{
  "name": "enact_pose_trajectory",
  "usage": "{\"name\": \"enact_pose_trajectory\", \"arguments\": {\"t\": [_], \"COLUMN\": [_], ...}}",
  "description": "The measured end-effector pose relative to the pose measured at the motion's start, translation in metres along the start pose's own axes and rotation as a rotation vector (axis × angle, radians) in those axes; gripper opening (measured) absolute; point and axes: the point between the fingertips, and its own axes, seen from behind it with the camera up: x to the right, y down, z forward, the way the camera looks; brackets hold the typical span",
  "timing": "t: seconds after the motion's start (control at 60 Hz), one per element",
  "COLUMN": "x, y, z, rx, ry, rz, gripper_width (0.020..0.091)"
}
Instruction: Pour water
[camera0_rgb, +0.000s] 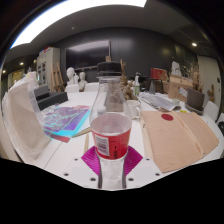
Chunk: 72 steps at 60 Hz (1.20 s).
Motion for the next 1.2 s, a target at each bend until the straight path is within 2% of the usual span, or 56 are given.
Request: {"name": "enact_pose_trajectory", "arguments": {"t": [0.2, 0.433, 0.6, 0.8, 0.883, 1.067, 1.2], "x": [-0.023, -0.067, -0.083, -0.075, -0.061, -0.043, -0.034], "y": [-0.086, -0.209, -0.261, -0.280, -0.278, -0.274, -0.262], "z": [0.031, 0.108, 0.168, 0.234, 0.256, 0.283, 0.292], "rx": [0.078, 0.169, 0.142, 0.071, 0.056, 0.028, 0.015], "ry": [-0.059, -0.227, -0.365, -0.494, -0.509, -0.588, -0.580], "rz": [0.137, 0.491, 0.884, 1.439, 1.651, 1.983, 2.050], "gripper_width": [0.0258, 0.0256, 0.0254, 0.0253, 0.0254, 0.0257, 0.0254]}}
